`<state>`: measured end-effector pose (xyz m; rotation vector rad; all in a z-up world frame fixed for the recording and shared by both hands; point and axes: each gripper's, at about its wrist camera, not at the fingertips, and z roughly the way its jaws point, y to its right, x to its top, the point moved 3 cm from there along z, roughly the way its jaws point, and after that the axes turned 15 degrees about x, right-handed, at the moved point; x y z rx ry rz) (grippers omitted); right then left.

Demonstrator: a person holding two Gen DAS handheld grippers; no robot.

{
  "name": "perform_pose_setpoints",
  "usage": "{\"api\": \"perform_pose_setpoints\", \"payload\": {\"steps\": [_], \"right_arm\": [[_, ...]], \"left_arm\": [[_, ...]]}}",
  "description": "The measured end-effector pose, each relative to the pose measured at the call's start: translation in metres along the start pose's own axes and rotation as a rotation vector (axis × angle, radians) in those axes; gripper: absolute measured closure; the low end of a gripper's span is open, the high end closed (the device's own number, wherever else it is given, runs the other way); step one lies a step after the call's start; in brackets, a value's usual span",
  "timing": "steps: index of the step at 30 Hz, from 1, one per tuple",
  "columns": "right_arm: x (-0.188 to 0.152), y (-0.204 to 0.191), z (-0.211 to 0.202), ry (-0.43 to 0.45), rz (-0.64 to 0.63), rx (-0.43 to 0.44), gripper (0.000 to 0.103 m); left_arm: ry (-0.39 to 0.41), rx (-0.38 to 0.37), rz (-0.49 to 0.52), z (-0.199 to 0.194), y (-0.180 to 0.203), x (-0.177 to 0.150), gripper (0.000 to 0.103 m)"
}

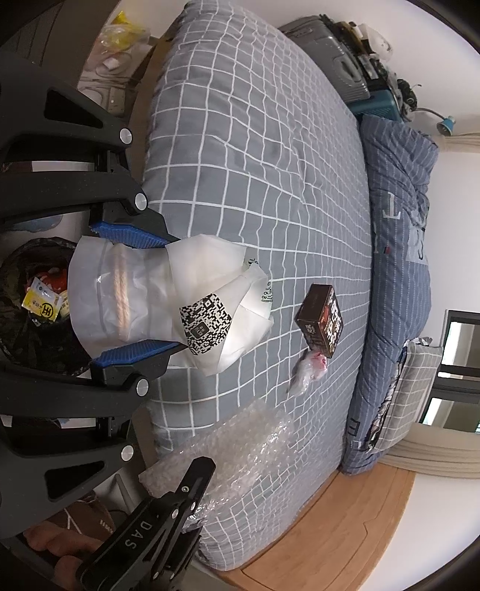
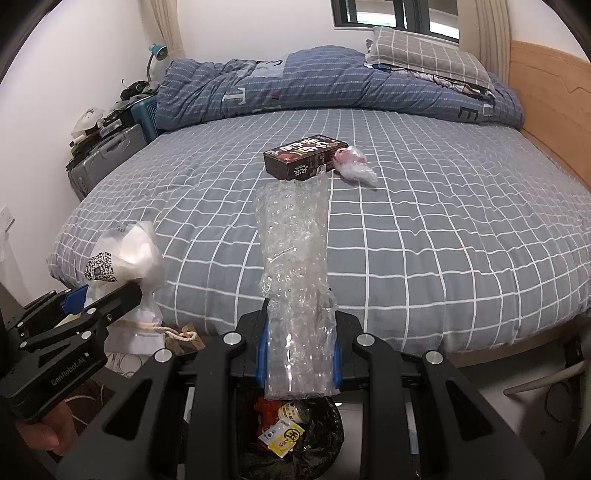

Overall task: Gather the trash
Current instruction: 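Carry the bubble wrap and white cloth bag off the bed over the floor bin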

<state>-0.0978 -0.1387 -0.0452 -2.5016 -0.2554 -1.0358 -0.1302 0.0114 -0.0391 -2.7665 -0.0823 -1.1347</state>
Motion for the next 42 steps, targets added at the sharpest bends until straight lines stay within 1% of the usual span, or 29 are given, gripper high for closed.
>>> {"api": "perform_pose_setpoints", "payload": {"steps": [6, 18, 27, 36, 42], "right_arm": [[-0.008, -0.005, -0.008, 0.001, -0.001, -0.001, 0.080], [-0.031, -0.015, -0.015, -0.033, 0.003, 0.002, 0.080], [-0.050, -0.021, -0.021, -0.054, 0.003, -0.014, 0.080], [-0.071, -0.030, -0.028, -0.074, -0.011, -0.044, 0.080], [-0.088, -0.028, -0.028, -0.105, 0.023, -0.044, 0.080]], "left_arm": [[-0.003, -0.004, -0.002, -0.008, 0.000, -0.009, 0.059], [-0.014, -0.003, -0.006, -0.024, -0.001, -0.027, 0.059], [-0.034, 0.001, 0.001, -0.033, -0.003, -0.048, 0.059], [-0.083, 0.003, 0.010, -0.036, -0.004, -0.069, 0.059], [-0.118, 0.013, 0.014, -0.036, -0.010, -0.087, 0.059]]}}
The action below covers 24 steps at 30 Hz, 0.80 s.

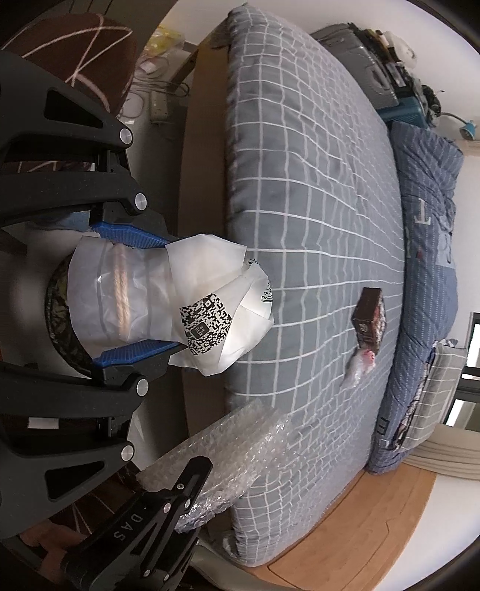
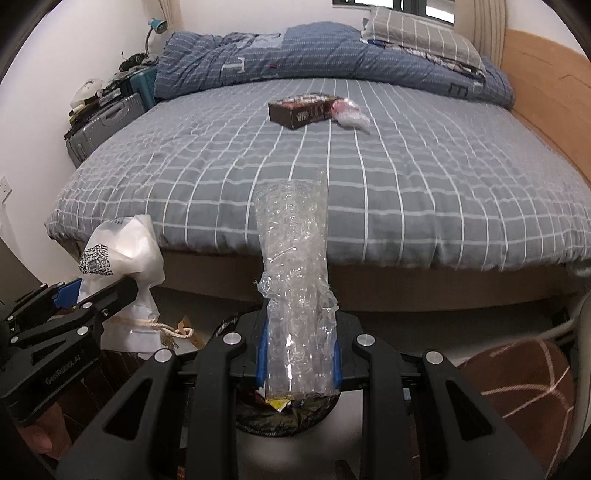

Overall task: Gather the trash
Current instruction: 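Carry the bubble wrap and white cloth bag off the bed over the floor bin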

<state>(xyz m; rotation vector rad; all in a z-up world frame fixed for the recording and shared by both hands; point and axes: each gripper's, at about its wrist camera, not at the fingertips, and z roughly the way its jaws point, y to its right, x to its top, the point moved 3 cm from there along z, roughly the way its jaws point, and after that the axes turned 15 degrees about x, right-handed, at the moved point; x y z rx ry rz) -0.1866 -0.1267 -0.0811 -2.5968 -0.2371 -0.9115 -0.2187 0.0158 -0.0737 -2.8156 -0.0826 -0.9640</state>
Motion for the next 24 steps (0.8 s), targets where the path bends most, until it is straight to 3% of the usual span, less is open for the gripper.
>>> {"api": "perform_pose_setpoints", "payload": {"steps": [9, 24], "right_arm": [[-0.030, 0.003, 0.017, -0.075, 0.022, 0.003, 0.080], [-0.066, 0.005, 0.092, -0.235, 0.031, 0.023, 0.080]], "left_arm": [[-0.073, 0.018, 0.016, 0.025, -0.004, -0.028, 0.059], [-0.185, -0.006, 0.002, 0.089, -0.010, -0.048, 0.059]]}}
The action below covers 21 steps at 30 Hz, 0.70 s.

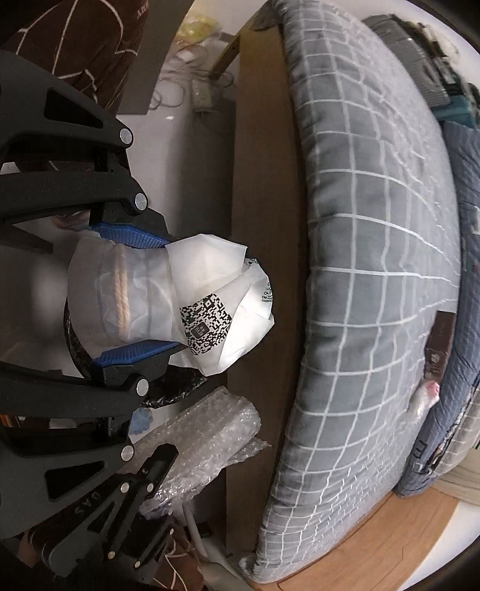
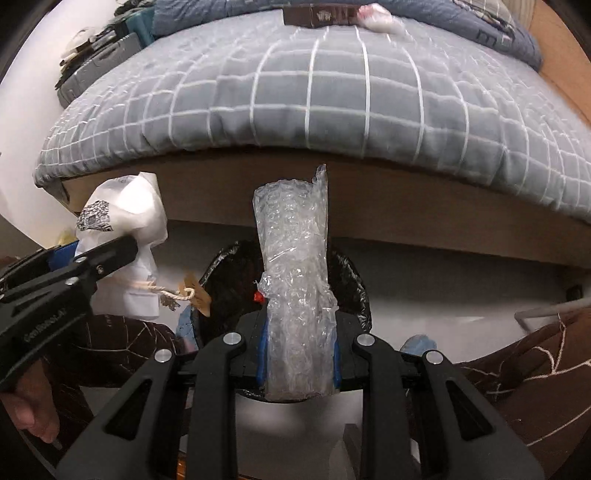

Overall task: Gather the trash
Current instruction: 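Carry the bubble wrap and white cloth bag off the bed over the floor bin, then open the right tool to drop the bubble wrap into the bin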

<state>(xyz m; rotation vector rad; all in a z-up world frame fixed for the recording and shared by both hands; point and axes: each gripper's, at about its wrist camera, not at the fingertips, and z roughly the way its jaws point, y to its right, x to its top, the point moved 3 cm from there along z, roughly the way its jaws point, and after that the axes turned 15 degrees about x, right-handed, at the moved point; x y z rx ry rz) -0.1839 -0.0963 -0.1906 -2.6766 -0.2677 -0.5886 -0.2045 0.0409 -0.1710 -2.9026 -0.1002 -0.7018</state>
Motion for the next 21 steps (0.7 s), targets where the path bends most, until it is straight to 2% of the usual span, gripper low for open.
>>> {"api": "perform_pose_setpoints", "payload": {"steps": [8, 16, 21], "right_arm": [[-0.002, 0.009, 0.031, -0.064, 0.025, -0.012, 0.080], [0.002, 0.005, 0.061, -0.139, 0.015, -0.005, 0.080], [0.005, 0.000, 0.068, -0.147, 0.010, 0.019, 0.076]], "left_arm": [[-0.070, 0.056, 0.035, 0.037, 0.001, -0.005, 0.059], [-0.119, 0.052, 0.045, 0.054, 0.007, -0.007, 0.059], [-0.127, 0.047, 0.045, 0.058, 0.008, -0.006, 0.059]]}}
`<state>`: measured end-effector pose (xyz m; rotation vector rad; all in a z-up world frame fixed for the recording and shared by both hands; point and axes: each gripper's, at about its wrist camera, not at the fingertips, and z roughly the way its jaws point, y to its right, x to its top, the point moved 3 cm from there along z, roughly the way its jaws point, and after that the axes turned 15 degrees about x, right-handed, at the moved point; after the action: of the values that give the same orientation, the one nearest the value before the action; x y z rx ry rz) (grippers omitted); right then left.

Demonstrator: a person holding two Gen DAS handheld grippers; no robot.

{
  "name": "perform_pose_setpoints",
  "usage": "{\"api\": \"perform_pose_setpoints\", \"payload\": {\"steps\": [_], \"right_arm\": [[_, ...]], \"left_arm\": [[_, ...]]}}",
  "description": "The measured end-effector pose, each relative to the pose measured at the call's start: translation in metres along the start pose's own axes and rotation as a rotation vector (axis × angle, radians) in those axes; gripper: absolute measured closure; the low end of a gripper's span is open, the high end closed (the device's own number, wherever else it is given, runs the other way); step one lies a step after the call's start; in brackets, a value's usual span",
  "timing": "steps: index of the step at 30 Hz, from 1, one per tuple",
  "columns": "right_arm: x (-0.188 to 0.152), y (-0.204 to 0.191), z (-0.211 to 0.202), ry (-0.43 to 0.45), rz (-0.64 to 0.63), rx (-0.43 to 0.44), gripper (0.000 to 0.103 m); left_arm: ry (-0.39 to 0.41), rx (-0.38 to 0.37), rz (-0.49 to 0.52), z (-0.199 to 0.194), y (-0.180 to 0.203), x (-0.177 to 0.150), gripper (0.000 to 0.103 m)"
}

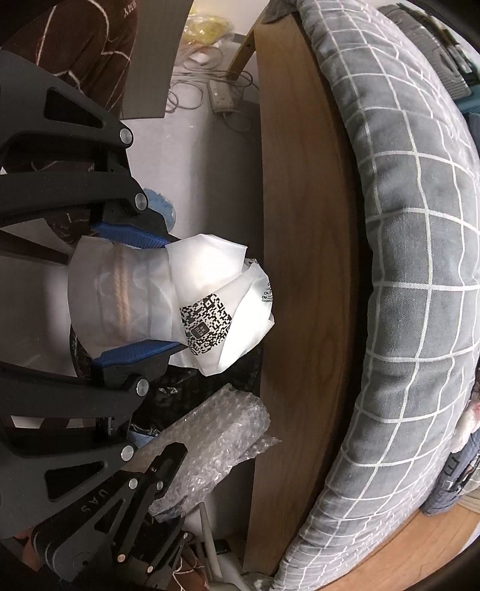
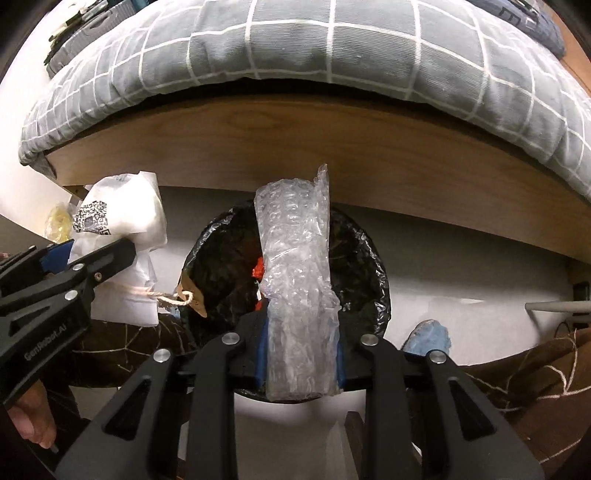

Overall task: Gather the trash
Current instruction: 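Open the right tool to drop the bubble wrap into the bin, then open the left tool to drop the white cloth bag into the bin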

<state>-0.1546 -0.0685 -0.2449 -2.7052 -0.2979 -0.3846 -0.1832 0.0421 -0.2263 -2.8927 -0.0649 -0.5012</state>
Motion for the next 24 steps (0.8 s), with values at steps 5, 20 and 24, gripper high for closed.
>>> {"api": "perform_pose_setpoints", "payload": {"steps": [5, 20, 24], "right_arm": [[-0.003, 0.000, -0.001, 0.005, -0.008, -0.001, 0.057], [-0.018, 0.035, -0.049, 0.123, -0.010, -0.083, 0.019], [-0.021, 0.049, -0.059, 0.149, 0.016, -0.095, 0.010]], "left_arm": [[-0.011, -0.010, 0.001, 0.004, 0.001, -0.001, 0.059], [-0.021, -0.065, 0.082, 0.001, 0.044, 0.004, 0.059], [-0.033, -0.066, 0.102, 0.007, 0.056, 0.001, 0.058]]}}
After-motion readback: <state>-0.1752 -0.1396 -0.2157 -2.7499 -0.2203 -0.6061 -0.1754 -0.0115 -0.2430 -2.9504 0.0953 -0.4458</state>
